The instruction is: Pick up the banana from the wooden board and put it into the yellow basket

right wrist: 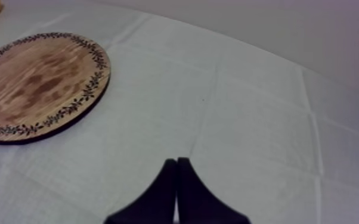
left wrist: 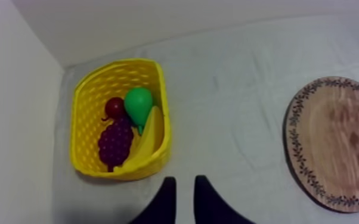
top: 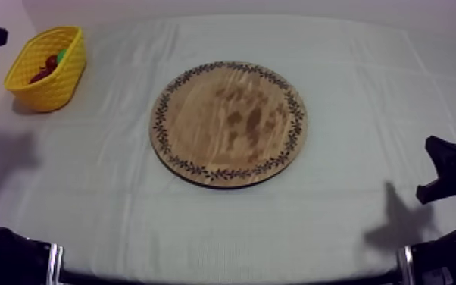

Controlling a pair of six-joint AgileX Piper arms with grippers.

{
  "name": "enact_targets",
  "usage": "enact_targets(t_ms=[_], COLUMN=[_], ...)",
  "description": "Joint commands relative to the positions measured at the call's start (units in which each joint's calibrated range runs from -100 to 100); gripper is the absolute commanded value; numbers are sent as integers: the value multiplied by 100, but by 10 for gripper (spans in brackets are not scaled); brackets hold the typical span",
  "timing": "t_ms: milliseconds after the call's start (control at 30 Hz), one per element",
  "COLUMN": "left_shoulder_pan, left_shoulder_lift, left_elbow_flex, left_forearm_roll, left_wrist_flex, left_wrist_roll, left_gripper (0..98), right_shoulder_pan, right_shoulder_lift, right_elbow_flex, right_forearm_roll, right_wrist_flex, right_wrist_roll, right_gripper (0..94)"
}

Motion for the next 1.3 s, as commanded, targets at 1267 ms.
enact_targets(t_ms=[1267], left_shoulder_pan=[-18], left_shoulder_lift=[-5883], left_elbow_flex=[6175], left_forearm_roll=[239], left_wrist_flex=[-2801], left_wrist_roll=[395], left_gripper=[0], right_shoulder_pan=[1], right_shoulder_lift=[3], right_elbow_flex=[-3], right_forearm_roll=[0], right_wrist_flex=[2], right_wrist_roll=[-9], right_gripper=[2])
